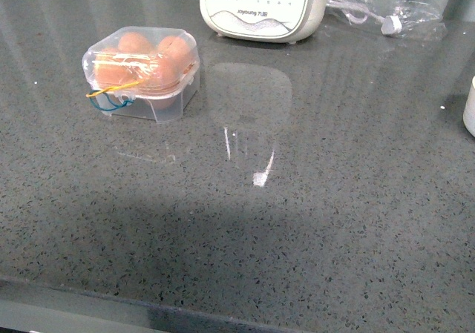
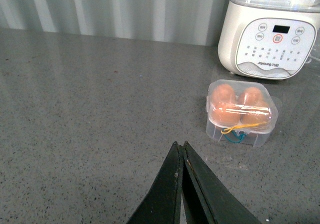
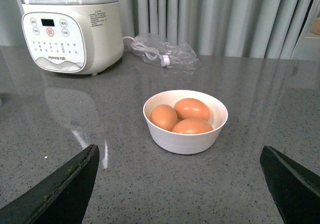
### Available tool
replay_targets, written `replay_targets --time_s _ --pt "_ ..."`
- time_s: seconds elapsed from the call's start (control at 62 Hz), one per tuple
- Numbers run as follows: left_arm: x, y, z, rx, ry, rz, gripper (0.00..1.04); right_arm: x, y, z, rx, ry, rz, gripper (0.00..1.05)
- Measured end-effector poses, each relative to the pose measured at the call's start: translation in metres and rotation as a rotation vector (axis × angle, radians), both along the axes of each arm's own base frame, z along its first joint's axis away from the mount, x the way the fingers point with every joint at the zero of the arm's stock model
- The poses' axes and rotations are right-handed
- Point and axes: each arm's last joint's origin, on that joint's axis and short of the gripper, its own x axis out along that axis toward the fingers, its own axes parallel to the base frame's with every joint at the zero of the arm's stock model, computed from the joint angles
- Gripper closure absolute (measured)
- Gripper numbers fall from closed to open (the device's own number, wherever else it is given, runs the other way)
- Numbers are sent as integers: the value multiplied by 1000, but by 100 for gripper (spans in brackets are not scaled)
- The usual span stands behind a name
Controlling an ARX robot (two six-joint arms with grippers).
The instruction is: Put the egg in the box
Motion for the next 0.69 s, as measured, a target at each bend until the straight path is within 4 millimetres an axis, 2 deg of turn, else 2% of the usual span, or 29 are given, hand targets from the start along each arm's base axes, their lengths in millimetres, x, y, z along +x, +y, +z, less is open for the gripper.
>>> replay_targets --time_s 0.468,0.694 --pt "-11 0 -25 0 -8 0 101 0 0 0 0 0 0 7" --pt "-15 0 -32 0 -8 0 101 0 0 0 0 0 0 7"
